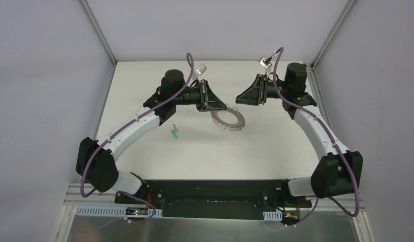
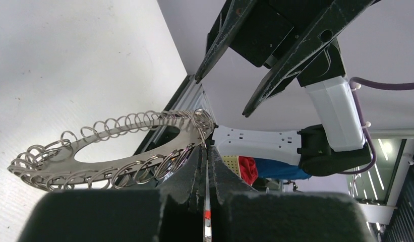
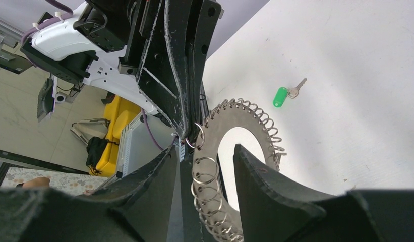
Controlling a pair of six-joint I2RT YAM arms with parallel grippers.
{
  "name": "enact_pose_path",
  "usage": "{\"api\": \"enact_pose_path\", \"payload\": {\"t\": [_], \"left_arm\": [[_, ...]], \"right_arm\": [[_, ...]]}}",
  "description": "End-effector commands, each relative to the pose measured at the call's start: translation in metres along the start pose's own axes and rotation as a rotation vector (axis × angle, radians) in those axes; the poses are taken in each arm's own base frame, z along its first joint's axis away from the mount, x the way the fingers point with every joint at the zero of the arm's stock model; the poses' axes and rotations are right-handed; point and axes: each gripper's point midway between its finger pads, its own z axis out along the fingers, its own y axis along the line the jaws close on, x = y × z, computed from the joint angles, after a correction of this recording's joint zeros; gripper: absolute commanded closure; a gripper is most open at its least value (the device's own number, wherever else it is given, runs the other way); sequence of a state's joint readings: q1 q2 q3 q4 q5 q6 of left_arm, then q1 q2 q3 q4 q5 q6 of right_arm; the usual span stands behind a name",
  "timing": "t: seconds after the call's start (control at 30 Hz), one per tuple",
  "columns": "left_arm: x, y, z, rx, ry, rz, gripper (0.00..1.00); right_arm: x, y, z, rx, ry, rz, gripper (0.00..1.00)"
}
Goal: Put the keys on the keyring
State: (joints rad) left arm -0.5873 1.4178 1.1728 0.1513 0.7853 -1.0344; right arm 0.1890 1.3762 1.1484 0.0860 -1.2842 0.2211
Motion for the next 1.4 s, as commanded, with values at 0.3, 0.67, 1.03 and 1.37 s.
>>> {"api": "enact_pose_path", "payload": {"t": [0.3,0.67,1.03,1.37], "left_arm": [[-0.006,-0.024,-0.013,0.057,-0.003,0.332,1.00],[0.007,-0.036,-0.023,0.145,0.056,0.566,1.00],[0.017,-0.021,-0.062,0.000,0.245,1.103,1.00],[0.035,-0.013,-0.075,-0.028,0.380,1.301,1.00]], "right_arm": [[-0.001,0.010,-0.003,-0.043,-0.007,-0.060,0.56],[0.019,0.018,-0.005,-0.097,0.047,-0.117,0.52],[0.030,0.020,0.008,-0.129,0.087,-0.103,0.52],[0.027,0.032,0.024,-0.155,0.110,-0.120,0.55]]}}
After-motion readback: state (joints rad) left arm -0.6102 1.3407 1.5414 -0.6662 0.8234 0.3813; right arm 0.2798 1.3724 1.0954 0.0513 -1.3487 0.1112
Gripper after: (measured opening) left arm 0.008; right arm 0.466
